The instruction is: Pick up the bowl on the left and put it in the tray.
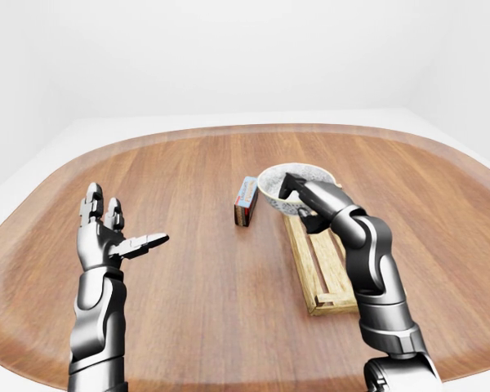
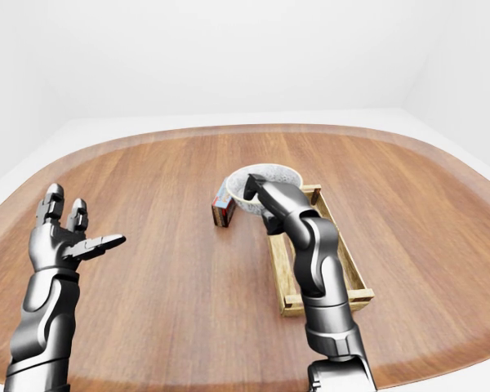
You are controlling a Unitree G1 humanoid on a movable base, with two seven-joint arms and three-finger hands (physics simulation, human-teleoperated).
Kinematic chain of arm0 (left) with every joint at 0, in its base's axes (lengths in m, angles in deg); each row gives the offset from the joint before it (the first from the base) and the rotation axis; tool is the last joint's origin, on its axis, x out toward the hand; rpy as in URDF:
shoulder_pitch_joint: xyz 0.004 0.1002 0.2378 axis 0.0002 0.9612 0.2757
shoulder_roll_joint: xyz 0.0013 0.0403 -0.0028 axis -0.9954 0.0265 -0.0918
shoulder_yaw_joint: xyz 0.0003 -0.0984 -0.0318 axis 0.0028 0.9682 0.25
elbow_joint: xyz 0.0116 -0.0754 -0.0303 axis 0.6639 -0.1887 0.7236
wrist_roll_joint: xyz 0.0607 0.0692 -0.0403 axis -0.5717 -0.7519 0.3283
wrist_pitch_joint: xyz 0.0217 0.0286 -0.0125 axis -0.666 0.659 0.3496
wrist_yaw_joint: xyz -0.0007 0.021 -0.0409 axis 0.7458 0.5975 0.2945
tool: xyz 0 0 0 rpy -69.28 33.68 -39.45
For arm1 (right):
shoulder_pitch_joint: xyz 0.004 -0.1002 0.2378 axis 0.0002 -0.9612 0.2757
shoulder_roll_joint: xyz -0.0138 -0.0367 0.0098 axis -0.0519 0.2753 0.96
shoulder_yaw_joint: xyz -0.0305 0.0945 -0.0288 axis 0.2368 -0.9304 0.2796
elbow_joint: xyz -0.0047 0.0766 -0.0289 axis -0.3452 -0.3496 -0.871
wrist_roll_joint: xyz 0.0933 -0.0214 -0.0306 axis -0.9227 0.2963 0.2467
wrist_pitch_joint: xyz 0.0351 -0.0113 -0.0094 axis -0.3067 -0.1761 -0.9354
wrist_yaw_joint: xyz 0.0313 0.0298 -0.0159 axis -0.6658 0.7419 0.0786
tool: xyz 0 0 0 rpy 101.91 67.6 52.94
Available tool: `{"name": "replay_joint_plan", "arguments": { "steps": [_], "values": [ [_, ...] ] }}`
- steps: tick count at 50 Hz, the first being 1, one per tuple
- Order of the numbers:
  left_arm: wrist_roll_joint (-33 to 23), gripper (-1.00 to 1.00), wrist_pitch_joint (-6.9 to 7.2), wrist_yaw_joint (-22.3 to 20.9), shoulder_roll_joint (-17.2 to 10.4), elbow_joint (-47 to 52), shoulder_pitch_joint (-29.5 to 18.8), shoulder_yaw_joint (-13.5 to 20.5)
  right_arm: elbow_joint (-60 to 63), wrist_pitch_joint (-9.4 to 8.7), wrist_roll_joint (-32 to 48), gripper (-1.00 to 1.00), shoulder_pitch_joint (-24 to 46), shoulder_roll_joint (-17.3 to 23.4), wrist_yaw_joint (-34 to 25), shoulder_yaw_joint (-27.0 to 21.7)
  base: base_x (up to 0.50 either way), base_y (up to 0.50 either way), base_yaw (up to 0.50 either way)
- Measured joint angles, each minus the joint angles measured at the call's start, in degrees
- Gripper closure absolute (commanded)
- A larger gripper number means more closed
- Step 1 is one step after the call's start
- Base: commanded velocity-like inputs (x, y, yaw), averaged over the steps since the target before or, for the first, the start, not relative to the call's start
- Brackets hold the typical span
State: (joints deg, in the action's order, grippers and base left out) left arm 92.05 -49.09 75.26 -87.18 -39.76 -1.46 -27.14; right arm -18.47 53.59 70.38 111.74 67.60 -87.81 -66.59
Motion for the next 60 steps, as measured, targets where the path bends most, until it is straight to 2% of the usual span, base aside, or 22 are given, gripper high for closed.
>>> {"name": "replay_joint_plan", "arguments": {
  "steps": [15, 37, 51, 60],
  "values": [
    [-0.1, -1.0, 0.11, 0.2, 0.1, 0.2, 0.0, 0.0, -1.1, 0.0, -9.7, 1.0, -1.4, 5.8, 0.0, -4.2, 0.0, 0.0, 0.0],
    [-0.2, -1.0, 1.08, 0.6, 0.3, 1.6, 0.1, -0.2, -9.4, 0.0, -20.6, 1.0, -3.6, 10.0, 0.5, -7.6, 0.0, 0.0, 0.0],
    [-0.6, -1.0, 0.94, 0.4, 0.5, 1.7, 0.4, -0.2, -15.3, 0.0, -24.3, 1.0, -3.2, 11.7, 6.1, -8.7, 0.0, 0.0, 0.0],
    [-0.9, -1.0, 0.7, 0.1, 0.6, 1.8, 0.7, -0.3, -18.4, 0.0, -23.3, 1.0, -2.0, 12.4, 11.1, -8.2, 0.0, 0.0, 0.0]
  ]
}}
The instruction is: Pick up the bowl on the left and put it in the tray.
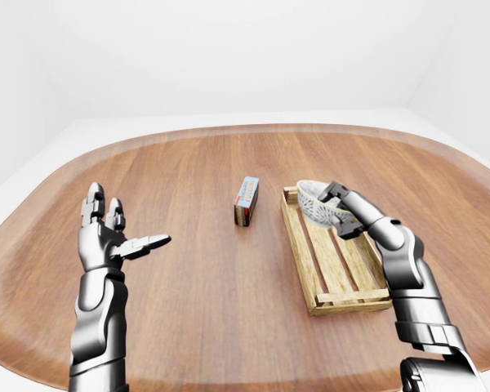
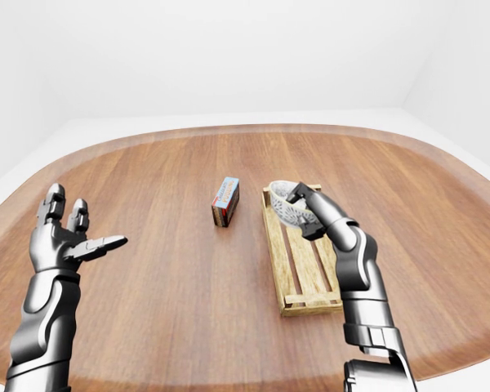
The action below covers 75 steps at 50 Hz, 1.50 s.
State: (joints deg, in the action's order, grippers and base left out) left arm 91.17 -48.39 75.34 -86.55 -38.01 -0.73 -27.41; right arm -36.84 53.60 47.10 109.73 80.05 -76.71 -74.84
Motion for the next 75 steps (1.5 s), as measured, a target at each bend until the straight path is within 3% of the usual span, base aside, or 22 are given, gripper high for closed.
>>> {"name": "replay_joint_plan", "arguments": {
  "steps": [21, 43, 75],
  "values": [
    [-0.4, -1.0, -0.88, -0.8, 0.1, -0.7, 0.5, 0.2, -13.5, 0.0, 6.7, 1.0, 4.7, -0.9, 11.4, 3.3, 0.0, 0.0, 0.0],
    [-0.6, -1.0, -1.5, -1.4, 0.2, -1.4, 0.8, 0.0, -21.6, 0.0, 13.3, 1.0, 5.7, -2.2, 17.1, 5.5, 0.0, 0.0, 0.0],
    [0.1, -1.0, -1.15, -1.7, 0.3, -1.1, 0.9, 0.1, -38.7, 0.02, 11.3, 1.0, 8.4, -3.3, 26.0, 7.7, 0.0, 0.0, 0.0]
  ]
}}
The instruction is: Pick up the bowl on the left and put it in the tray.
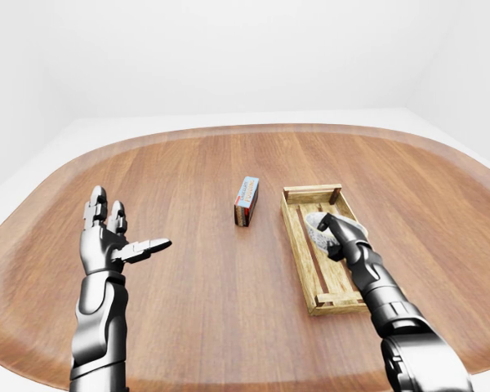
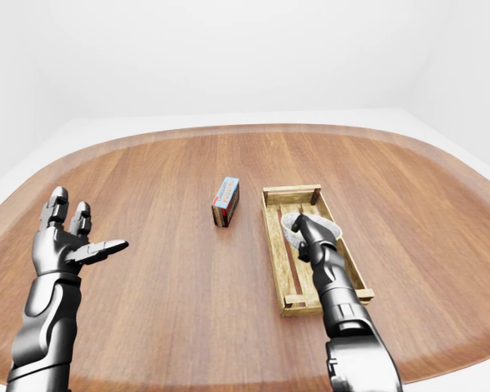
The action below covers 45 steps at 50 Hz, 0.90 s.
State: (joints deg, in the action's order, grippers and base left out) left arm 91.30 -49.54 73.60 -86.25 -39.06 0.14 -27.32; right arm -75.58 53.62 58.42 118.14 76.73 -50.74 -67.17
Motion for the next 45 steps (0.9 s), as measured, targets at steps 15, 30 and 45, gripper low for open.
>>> {"name": "replay_joint_plan", "arguments": {
  "steps": [15, 30, 45],
  "values": [
    [0.1, -1.0, -0.13, -0.1, 0.0, -0.2, 0.1, 0.0, -3.6, -0.01, -2.9, 1.0, 2.0, 0.1, 1.4, 1.3, 0.0, 0.0, 0.0],
    [0.1, -1.0, -0.03, -0.1, 0.1, 0.0, 0.3, -0.1, -3.3, -0.01, -3.1, -0.75, 1.9, -0.1, 1.1, 1.0, 0.0, 0.0, 0.0],
    [0.1, -1.0, 0.02, -0.1, 0.2, 0.1, 0.2, -0.2, -0.3, -0.01, -0.8, -1.0, -2.2, -1.4, -3.2, 1.1, 0.0, 0.0, 0.0]
  ]
}}
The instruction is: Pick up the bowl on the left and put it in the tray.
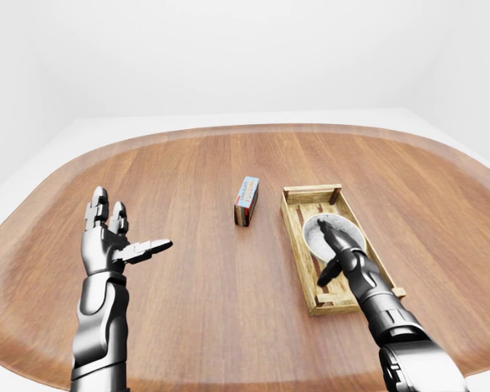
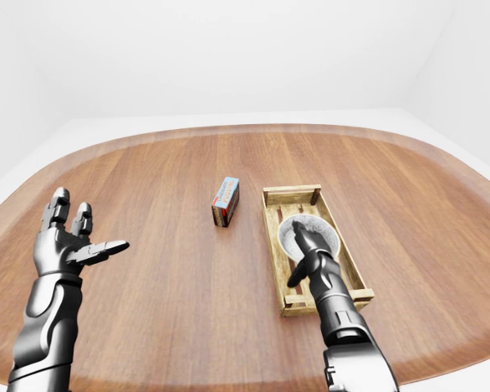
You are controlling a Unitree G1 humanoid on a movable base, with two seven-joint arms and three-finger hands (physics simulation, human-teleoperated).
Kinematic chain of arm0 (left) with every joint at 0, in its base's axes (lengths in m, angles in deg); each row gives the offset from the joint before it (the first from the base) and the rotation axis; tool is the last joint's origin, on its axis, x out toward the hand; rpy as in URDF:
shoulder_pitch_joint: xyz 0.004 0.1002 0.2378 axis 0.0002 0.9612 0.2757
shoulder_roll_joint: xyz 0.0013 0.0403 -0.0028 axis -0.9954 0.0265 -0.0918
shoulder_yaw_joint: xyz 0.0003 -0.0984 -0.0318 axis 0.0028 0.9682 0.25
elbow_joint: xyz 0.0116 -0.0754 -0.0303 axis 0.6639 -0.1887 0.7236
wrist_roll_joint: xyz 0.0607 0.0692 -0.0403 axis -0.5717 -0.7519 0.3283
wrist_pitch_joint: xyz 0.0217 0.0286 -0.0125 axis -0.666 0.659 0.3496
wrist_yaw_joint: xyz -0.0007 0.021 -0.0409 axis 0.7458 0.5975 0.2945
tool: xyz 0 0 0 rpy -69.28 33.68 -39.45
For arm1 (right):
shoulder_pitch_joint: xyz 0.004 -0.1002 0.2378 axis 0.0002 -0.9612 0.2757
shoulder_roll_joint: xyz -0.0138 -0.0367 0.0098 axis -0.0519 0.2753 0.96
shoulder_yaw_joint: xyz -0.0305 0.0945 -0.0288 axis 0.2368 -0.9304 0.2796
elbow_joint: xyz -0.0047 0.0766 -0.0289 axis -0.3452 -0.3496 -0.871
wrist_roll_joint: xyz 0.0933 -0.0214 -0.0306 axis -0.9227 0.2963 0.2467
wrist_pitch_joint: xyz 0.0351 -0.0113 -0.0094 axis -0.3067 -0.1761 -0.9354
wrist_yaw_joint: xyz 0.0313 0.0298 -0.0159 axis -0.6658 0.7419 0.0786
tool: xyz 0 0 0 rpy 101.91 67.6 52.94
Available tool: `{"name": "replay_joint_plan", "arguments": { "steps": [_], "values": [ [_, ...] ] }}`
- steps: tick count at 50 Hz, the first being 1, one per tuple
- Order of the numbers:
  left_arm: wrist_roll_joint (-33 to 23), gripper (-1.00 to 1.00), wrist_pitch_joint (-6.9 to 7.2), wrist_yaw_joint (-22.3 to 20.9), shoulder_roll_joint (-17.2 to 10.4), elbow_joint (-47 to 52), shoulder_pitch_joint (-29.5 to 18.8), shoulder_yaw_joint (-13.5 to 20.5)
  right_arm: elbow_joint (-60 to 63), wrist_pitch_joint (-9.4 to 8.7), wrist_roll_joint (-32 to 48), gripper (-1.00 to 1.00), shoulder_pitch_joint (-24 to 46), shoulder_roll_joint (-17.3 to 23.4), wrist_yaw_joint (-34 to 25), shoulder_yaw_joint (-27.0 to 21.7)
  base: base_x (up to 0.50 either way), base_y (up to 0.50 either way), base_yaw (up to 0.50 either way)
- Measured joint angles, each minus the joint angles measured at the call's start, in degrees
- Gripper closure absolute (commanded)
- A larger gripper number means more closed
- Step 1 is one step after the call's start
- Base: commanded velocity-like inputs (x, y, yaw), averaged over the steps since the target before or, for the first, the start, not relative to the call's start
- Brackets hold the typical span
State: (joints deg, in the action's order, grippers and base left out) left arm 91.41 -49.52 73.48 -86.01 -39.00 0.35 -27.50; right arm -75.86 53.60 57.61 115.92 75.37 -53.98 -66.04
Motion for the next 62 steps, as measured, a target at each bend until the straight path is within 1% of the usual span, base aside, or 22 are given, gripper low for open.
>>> {"name": "replay_joint_plan", "arguments": {
  "steps": [12, 23, 31, 37, 47, 48, 62],
  "values": [
    [0.0, -1.0, -0.22, 0.1, 0.2, -0.5, -0.2, -0.4, 4.6, 0.0, 1.6, -1.0, -1.7, 0.2, -2.9, -0.6, 0.0, 0.0, 0.0],
    [-0.3, -1.0, -0.53, 0.2, 0.4, -0.6, -0.1, -0.9, 15.6, 0.0, 5.6, -1.0, -2.8, 1.1, -8.8, -1.8, 0.0, 0.0, 0.0],
    [-0.3, -1.0, -0.62, 0.1, 0.5, -0.8, -0.1, -0.9, 24.6, 0.0, 9.2, -1.0, -2.7, 0.5, -13.6, -2.2, 0.0, 0.0, 0.0],
    [-0.3, -1.0, -0.55, 0.1, 0.5, -0.8, -0.2, -1.0, 34.4, 0.0, 13.6, -1.0, -3.3, -0.2, -19.7, -2.2, 0.0, 0.0, 0.0],
    [-0.2, -1.0, -0.01, 0.2, 0.5, 0.0, -0.2, -1.0, 52.0, 0.0, 23.1, -1.0, -2.7, -2.1, -33.2, -2.9, 0.0, 0.0, 0.0],
    [-0.2, -1.0, 0.02, 0.2, 0.5, 0.0, -0.3, -1.0, 53.6, 0.0, 24.0, -1.0, -2.6, -2.3, -33.8, -2.9, 0.0, 0.0, 0.0],
    [0.0, -1.0, 0.45, 0.1, 0.5, 0.7, -0.1, -0.9, 74.3, 0.0, 38.2, -1.0, -0.2, -6.1, -33.8, -4.0, 0.0, 0.0, 0.0]
  ]
}}
